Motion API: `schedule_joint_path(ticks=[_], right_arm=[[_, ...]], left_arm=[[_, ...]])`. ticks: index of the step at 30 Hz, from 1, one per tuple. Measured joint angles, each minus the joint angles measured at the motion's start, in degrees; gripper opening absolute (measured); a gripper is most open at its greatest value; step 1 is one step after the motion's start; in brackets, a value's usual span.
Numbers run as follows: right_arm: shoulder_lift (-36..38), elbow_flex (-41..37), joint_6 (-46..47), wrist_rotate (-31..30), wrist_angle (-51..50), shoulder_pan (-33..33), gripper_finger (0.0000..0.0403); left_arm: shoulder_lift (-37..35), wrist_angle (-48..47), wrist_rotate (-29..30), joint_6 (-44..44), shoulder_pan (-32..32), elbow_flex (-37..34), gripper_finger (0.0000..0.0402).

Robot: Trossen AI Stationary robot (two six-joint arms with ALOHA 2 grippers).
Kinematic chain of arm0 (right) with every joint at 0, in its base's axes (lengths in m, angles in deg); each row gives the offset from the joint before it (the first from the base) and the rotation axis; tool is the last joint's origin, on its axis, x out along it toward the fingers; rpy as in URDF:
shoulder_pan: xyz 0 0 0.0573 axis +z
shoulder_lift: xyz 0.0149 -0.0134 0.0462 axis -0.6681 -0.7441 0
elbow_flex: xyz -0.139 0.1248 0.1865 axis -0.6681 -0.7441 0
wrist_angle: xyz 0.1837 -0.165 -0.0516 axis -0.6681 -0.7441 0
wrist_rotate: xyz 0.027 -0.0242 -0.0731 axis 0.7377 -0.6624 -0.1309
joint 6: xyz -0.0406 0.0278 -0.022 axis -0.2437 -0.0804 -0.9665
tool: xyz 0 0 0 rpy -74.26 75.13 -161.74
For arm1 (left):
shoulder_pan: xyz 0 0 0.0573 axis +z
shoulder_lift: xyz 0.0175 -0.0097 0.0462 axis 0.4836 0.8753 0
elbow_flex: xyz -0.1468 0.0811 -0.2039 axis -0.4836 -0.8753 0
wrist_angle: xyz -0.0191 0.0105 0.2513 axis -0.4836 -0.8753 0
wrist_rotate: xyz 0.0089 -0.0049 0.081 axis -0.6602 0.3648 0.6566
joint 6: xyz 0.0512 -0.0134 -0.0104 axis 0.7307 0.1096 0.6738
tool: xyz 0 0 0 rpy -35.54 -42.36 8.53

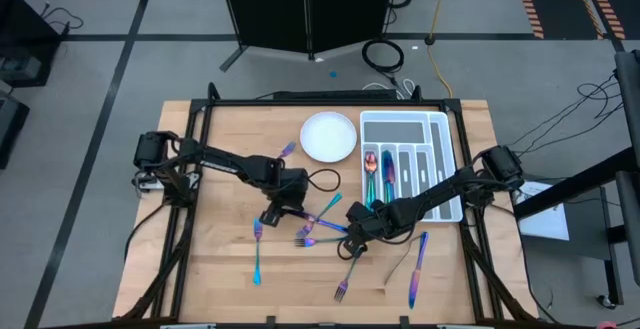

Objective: Sort silverware
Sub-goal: Put the purple knife on the white silverware tray

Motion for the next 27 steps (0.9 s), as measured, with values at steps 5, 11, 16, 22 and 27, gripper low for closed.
schedule_joint_path(ticks=[5, 11, 16, 22, 27], right_arm=[[0.0, 0.0, -0.28, -0.03, 0.0, -0.02, 0.0], [0.0, 0.0, -0.31, -0.15, -0.02, -0.02, 0.0], [0.0, 0.0, -0.28, -0.25, -0.02, -0.02, 0.0], [0.0, 0.0, -0.4, -0.29, -0.03, -0.02, 0.0], [0.0, 0.0, -0.42, -0.32, -0.04, -0.02, 0.0]], left_arm=[[0.0, 1.74, -0.02, -0.21, -1.19, -0.08, 0.0195], [1.85, 2.53, 0.5, -2.64, -1.84, -0.08, 0.0195], [3.84, 3.36, 0.99, -6.32, -2.19, 0.14, 0.0195], [4.07, 3.7, 2.11, -10.25, -2.71, 0.1, 0.0189], [4.13, 4.24, 3.83, -17.52, -3.23, 0.07, 0.0167]])
